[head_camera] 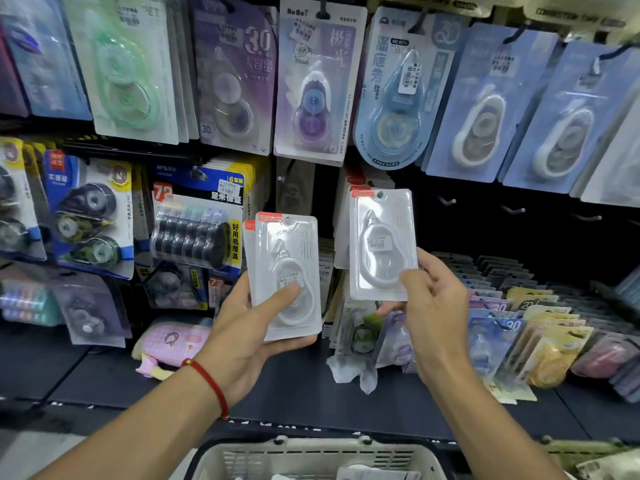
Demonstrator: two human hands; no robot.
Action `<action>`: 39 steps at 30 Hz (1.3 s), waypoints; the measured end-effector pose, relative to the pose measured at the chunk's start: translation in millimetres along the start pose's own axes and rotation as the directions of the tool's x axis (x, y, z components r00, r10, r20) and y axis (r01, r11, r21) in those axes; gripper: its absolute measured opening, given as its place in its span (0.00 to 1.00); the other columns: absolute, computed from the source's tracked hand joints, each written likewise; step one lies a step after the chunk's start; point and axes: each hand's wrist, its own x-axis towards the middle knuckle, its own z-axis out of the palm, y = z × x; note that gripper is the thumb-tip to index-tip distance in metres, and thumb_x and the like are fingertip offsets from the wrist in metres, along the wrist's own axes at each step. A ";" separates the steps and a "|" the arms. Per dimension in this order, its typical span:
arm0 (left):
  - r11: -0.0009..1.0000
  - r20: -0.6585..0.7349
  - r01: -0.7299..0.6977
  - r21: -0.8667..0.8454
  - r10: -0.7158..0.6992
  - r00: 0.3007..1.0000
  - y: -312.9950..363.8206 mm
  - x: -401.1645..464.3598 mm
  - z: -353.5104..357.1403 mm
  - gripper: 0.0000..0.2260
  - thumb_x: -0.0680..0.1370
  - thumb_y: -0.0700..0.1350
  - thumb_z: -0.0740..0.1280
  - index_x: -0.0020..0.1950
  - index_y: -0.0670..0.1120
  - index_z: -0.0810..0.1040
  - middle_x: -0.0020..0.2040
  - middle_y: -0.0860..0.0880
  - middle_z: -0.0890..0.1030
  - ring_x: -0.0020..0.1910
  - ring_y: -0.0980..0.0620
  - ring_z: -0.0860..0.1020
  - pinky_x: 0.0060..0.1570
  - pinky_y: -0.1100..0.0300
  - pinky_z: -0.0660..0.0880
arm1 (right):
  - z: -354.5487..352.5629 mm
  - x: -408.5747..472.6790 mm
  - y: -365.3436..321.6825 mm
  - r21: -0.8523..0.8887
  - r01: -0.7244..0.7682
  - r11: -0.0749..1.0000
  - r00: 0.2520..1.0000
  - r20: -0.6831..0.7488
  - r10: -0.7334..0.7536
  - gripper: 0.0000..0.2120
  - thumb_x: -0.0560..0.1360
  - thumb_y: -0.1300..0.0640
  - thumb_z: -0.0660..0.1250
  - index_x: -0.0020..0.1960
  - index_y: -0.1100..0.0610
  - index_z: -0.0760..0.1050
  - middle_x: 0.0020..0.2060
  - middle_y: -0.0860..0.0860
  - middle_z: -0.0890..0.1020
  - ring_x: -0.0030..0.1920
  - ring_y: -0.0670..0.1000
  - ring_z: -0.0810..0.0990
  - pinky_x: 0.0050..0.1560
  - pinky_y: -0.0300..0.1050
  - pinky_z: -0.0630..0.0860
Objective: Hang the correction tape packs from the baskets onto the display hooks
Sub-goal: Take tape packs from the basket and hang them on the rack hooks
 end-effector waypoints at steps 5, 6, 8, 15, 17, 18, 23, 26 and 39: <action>1.000 0.004 -0.006 0.011 0.006 1.000 -0.5 -1.5 0.6 0.26 0.70 0.47 0.78 0.67 0.54 0.79 0.60 0.47 0.87 0.56 0.41 0.87 0.48 0.37 0.84 | -3.2 12.3 16.9 -0.078 -0.293 0.953 0.955 0.023 0.296 0.25 0.85 0.51 0.65 0.80 0.52 0.65 0.56 0.46 0.85 0.45 0.50 0.90 0.58 0.52 0.83; 1.000 0.007 -0.007 0.015 0.007 1.000 -0.8 -2.1 0.8 0.25 0.70 0.46 0.78 0.67 0.54 0.79 0.60 0.47 0.87 0.56 0.41 0.87 0.48 0.37 0.84 | -4.9 12.5 21.1 -0.159 -0.379 0.912 0.923 0.008 0.385 0.27 0.85 0.49 0.65 0.81 0.51 0.63 0.54 0.45 0.83 0.45 0.48 0.90 0.58 0.52 0.81; 0.999 0.029 -0.010 0.031 0.010 1.000 -1.7 -3.3 1.0 0.24 0.72 0.46 0.77 0.68 0.54 0.79 0.61 0.47 0.86 0.57 0.42 0.86 0.50 0.37 0.84 | -6.6 8.2 23.1 -0.296 -0.468 0.833 0.872 0.001 0.490 0.25 0.84 0.50 0.66 0.78 0.51 0.65 0.54 0.46 0.81 0.43 0.48 0.88 0.55 0.54 0.83; 0.996 0.119 -0.051 0.069 0.042 0.992 -7.2 -6.5 9.5 0.24 0.74 0.43 0.77 0.69 0.52 0.78 0.63 0.45 0.86 0.61 0.41 0.85 0.52 0.42 0.85 | 16.3 -21.9 0.1 -0.315 -0.141 0.938 0.847 0.453 0.279 0.15 0.78 0.42 0.74 0.57 0.51 0.83 0.50 0.50 0.88 0.50 0.51 0.86 0.51 0.51 0.86; 0.997 0.138 -0.055 0.056 0.047 0.989 -6.9 -6.5 10.1 0.23 0.75 0.42 0.76 0.70 0.51 0.77 0.63 0.44 0.85 0.61 0.41 0.85 0.53 0.43 0.85 | 21.7 -26.8 -1.8 -0.343 -0.065 0.937 0.872 0.436 0.220 0.12 0.77 0.44 0.76 0.55 0.50 0.82 0.47 0.45 0.88 0.48 0.49 0.86 0.49 0.48 0.85; 0.998 0.146 -0.051 0.048 0.043 0.988 -6.4 -6.6 9.8 0.23 0.76 0.42 0.75 0.70 0.51 0.77 0.64 0.44 0.85 0.62 0.40 0.85 0.53 0.43 0.85 | 22.3 -27.5 -2.1 -0.347 -0.051 0.936 0.884 0.420 0.204 0.11 0.77 0.46 0.77 0.54 0.50 0.82 0.46 0.45 0.88 0.47 0.49 0.86 0.49 0.48 0.85; 0.998 0.164 -0.020 0.054 0.011 0.986 -2.9 -6.4 6.7 0.20 0.78 0.47 0.73 0.69 0.56 0.77 0.65 0.48 0.85 0.61 0.40 0.85 0.52 0.42 0.85 | 16.8 -20.8 -1.8 -0.202 -0.136 0.970 0.940 0.283 0.191 0.08 0.79 0.54 0.75 0.56 0.54 0.79 0.47 0.49 0.89 0.44 0.50 0.88 0.40 0.45 0.84; 0.999 0.077 0.003 0.043 -0.006 0.997 -5.2 -4.2 5.1 0.17 0.79 0.46 0.72 0.68 0.55 0.79 0.63 0.48 0.86 0.59 0.41 0.86 0.48 0.41 0.85 | 9.2 -13.3 1.4 -0.094 -0.161 0.982 0.975 0.139 0.173 0.05 0.82 0.57 0.69 0.56 0.54 0.75 0.47 0.53 0.87 0.34 0.56 0.85 0.31 0.53 0.81; 0.998 0.028 0.034 0.054 -0.036 0.999 -8.4 -3.7 5.0 0.14 0.82 0.41 0.69 0.65 0.56 0.82 0.61 0.49 0.87 0.57 0.42 0.86 0.46 0.40 0.85 | 4.6 -4.2 1.9 0.015 -0.028 1.000 0.994 0.102 0.026 0.12 0.84 0.48 0.67 0.66 0.48 0.75 0.53 0.46 0.87 0.43 0.53 0.89 0.38 0.50 0.86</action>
